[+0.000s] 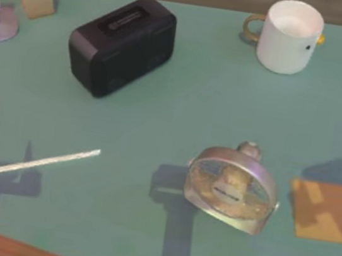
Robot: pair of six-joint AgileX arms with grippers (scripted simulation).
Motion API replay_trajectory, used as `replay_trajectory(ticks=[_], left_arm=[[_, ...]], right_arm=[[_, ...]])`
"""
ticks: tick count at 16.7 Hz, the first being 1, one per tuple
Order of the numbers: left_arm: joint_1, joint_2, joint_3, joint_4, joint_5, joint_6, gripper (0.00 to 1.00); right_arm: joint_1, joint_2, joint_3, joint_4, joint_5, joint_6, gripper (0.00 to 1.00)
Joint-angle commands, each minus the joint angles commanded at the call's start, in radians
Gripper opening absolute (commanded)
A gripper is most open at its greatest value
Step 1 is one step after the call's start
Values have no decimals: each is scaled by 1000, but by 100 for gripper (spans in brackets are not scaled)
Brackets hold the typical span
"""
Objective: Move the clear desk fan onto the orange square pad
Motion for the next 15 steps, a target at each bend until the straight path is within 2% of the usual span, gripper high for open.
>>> replay_trajectory(ticks=[9, 15], left_arm=[[0, 0, 0, 0, 0, 0, 100], [0, 0, 0, 0, 0, 0, 100]], right_arm=[[307, 929, 836, -647, 6, -205, 100], [424, 1255, 1166, -888, 5, -280, 100]])
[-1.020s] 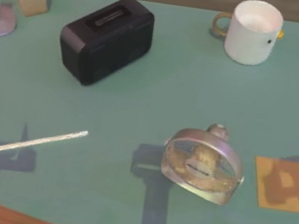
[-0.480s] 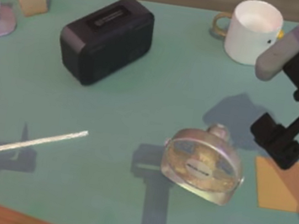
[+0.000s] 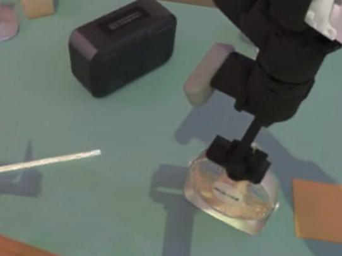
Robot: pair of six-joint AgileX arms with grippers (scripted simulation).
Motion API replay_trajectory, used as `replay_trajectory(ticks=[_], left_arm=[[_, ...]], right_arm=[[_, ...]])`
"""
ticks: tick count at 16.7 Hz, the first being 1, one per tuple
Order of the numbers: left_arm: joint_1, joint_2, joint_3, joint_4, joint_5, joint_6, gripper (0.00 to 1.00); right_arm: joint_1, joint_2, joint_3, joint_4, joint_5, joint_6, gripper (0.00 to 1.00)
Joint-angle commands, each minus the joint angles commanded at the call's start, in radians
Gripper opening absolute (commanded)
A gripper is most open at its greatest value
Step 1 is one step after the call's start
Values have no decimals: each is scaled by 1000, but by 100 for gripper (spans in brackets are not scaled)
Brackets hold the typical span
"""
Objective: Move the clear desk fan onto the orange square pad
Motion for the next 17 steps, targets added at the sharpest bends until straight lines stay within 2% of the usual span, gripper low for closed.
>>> replay_trajectory(ticks=[8, 17], left_arm=[[0, 0, 0, 0, 0, 0, 100], [0, 0, 0, 0, 0, 0, 100]], right_arm=[[9, 28, 30, -20, 0, -8, 100], [15, 26, -167, 174, -1, -6, 100]])
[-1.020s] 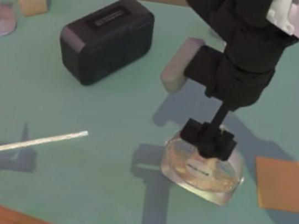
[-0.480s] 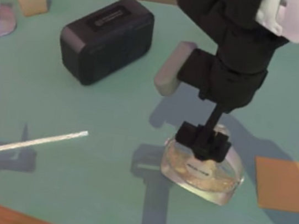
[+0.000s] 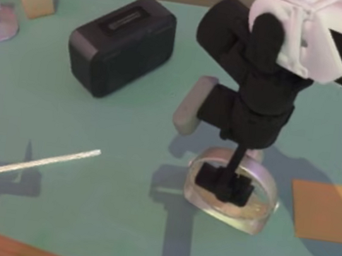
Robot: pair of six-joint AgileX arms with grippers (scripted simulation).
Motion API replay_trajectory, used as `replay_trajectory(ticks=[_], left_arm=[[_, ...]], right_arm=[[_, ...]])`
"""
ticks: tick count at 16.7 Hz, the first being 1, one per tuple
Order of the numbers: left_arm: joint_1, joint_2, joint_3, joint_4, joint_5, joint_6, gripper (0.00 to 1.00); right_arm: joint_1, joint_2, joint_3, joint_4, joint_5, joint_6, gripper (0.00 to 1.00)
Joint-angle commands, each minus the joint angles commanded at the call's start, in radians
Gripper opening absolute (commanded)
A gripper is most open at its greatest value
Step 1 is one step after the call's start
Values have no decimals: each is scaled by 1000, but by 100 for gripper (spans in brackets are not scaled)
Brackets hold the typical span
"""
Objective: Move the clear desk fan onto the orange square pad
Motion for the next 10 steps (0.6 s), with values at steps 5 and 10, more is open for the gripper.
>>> replay_trajectory(ticks=[5, 10], left_arm=[[0, 0, 0, 0, 0, 0, 100], [0, 0, 0, 0, 0, 0, 100]], right_arm=[[0, 0, 0, 0, 0, 0, 85], [0, 0, 0, 0, 0, 0, 47]])
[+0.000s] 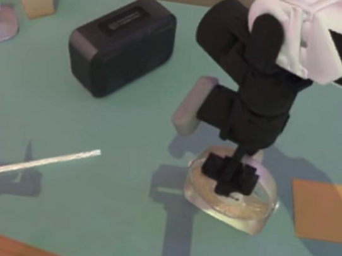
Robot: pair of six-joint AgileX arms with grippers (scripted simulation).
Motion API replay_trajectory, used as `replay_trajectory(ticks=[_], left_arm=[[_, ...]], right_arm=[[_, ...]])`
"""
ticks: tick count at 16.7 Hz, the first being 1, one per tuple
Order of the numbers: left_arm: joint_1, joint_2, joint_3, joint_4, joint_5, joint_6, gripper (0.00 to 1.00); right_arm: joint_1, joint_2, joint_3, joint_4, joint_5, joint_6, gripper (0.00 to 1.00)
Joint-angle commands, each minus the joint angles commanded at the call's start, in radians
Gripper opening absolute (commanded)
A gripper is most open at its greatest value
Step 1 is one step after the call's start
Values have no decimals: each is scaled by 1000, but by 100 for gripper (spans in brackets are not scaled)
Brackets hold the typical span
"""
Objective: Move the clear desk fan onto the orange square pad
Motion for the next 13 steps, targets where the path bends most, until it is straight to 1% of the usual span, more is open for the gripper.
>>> replay_trajectory(ticks=[6, 7, 13], left_arm=[[0, 0, 0, 0, 0, 0, 100], [0, 0, 0, 0, 0, 0, 100], [0, 0, 0, 0, 0, 0, 100]], right_arm=[[0, 0, 0, 0, 0, 0, 2], [0, 0, 0, 0, 0, 0, 0], [0, 0, 0, 0, 0, 0, 0]])
